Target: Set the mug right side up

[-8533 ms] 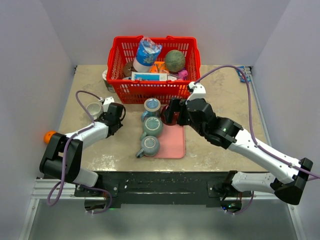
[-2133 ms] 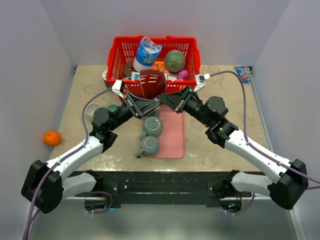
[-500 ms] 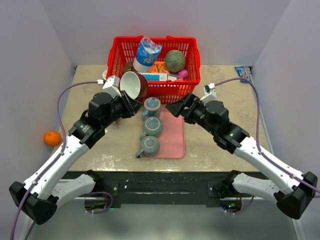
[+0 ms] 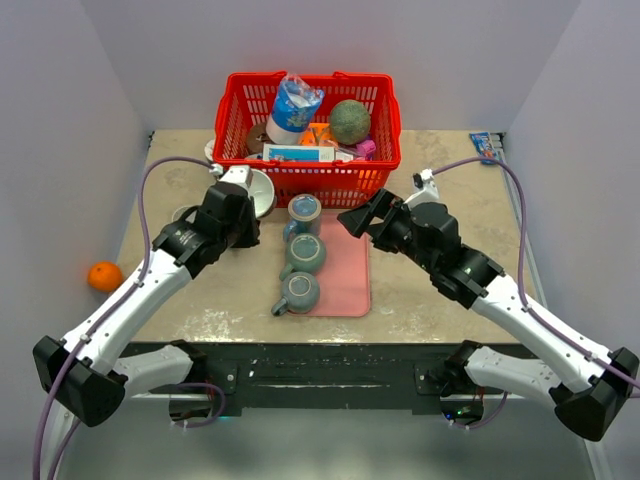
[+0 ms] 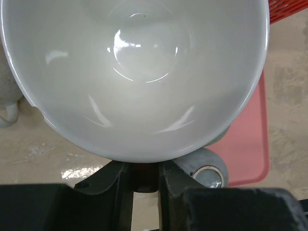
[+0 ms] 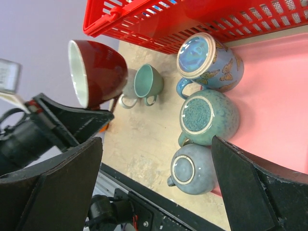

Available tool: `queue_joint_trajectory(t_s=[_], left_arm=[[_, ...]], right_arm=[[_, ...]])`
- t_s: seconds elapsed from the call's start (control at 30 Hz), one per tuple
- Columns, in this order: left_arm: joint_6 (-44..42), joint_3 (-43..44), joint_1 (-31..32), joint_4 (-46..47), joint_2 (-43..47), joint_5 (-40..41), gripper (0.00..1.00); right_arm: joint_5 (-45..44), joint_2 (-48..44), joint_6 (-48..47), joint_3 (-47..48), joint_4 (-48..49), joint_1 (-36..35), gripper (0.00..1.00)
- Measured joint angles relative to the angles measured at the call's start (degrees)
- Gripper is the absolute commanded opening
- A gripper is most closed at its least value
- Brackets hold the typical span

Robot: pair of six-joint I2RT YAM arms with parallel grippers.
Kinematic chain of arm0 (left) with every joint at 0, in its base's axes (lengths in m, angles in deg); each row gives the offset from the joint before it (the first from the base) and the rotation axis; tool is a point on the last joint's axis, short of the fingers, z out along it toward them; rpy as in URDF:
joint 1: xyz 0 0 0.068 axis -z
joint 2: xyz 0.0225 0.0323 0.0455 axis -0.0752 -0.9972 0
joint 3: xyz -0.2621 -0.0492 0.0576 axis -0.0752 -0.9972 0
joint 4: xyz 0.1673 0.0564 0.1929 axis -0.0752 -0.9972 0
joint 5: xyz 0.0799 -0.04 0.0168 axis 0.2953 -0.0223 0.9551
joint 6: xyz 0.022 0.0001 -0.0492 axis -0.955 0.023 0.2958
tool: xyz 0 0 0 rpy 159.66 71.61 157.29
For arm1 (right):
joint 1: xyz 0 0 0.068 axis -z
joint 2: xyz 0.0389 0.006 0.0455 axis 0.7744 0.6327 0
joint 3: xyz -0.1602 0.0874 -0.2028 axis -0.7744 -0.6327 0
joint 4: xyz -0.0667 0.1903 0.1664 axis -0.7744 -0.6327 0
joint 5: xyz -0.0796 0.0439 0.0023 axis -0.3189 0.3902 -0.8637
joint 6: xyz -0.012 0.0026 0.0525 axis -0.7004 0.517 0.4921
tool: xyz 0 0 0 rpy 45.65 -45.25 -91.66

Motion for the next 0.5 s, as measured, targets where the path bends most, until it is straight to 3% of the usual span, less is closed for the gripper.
queue_joint_trajectory(t_s=[0.3,0.5], left_arm=[[-0.44,-5.86,0.00,1.31,-3.32,1.42,0.00],[2.16,-9.73,-0.15,6.88,-8.04,2.32,0.00]], right_arm=[[-0.39,-1.84,-0.15,0.02,-1.66,0.00,0.98],[-1.11,-2.97,-0.33,0.02,-2.71,0.00,0.98]])
